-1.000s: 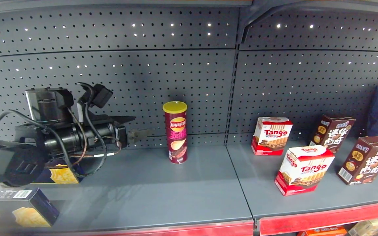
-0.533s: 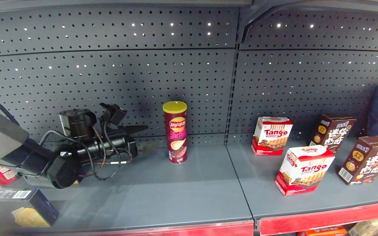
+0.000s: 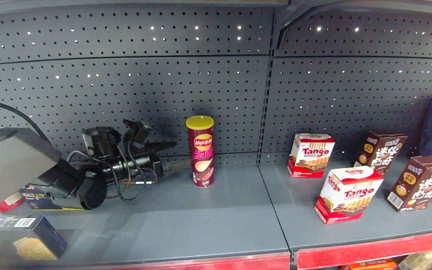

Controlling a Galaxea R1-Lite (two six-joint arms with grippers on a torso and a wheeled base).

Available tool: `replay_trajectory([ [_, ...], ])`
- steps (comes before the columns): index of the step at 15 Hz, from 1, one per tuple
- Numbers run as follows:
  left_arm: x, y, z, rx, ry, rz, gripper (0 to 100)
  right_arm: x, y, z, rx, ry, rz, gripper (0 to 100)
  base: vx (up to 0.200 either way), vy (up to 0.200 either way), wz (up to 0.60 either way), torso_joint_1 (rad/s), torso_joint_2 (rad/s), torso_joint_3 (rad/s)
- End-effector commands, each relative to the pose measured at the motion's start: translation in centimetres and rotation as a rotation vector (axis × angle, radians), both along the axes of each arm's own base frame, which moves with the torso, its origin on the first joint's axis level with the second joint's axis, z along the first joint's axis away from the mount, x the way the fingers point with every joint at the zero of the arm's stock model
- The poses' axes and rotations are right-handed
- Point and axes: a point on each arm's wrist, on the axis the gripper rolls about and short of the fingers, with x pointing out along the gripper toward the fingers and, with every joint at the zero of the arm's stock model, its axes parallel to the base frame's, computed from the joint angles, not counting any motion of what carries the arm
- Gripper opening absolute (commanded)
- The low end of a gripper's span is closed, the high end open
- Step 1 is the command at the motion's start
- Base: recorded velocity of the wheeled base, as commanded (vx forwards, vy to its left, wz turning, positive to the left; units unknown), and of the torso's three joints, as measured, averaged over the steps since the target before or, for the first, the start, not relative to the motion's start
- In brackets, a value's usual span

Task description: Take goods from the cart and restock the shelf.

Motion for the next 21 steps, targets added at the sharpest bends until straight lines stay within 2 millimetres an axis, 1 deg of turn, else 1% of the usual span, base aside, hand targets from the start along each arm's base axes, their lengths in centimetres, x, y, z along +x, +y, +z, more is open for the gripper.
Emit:
replay_trajectory([
  [1,0.7,-0.7,0.1,-0.002,-0.011,-0.016,100,0.0,0.0,0.0,0.000,0.003,0.000,0,0.000,0.000,0.00,0.000,0.00,0.000],
  [4,0.7,-2.4,0.0,0.000,0.009,-0.051,100,0.0,0.0,-0.2,0.000,0.006,0.000,0,0.000,0.000,0.00,0.000,0.00,0.000],
  [7,0.5,-3.3,-0.2,0.001,0.016,-0.067,100,-0.1,0.0,-0.3,0.000,0.000,-0.001,0,0.000,0.000,0.00,0.000,0.00,0.000],
  [9,1.0,-3.9,-0.9,0.007,0.024,-0.045,100,-0.1,0.0,-0.4,0.001,0.005,-0.001,0,0.000,0.000,0.00,0.000,0.00,0.000],
  [11,1.2,-4.1,-1.1,0.007,0.021,-0.046,100,-0.1,0.0,-0.4,0.001,0.003,-0.001,0,0.000,0.000,0.00,0.000,0.00,0.000],
  [14,1.9,-4.8,-2.2,0.010,0.033,-0.058,100,-0.1,0.0,-0.4,0.001,0.003,-0.001,0,0.000,0.000,0.00,0.000,0.00,0.000],
  [17,3.4,-5.2,-2.8,0.013,0.013,-0.015,100,-0.1,0.0,-0.4,0.001,0.001,-0.001,0,0.000,0.000,0.00,0.000,0.00,0.000],
  [19,3.5,-5.9,-3.3,0.032,0.069,0.000,100,-0.1,0.0,-0.5,0.001,0.005,-0.003,0,0.000,0.000,0.00,0.000,0.00,0.000],
  [21,3.7,-6.2,-3.1,0.034,0.060,0.006,100,-0.1,0.0,-0.5,0.001,0.005,-0.003,0,0.000,0.000,0.00,0.000,0.00,0.000],
])
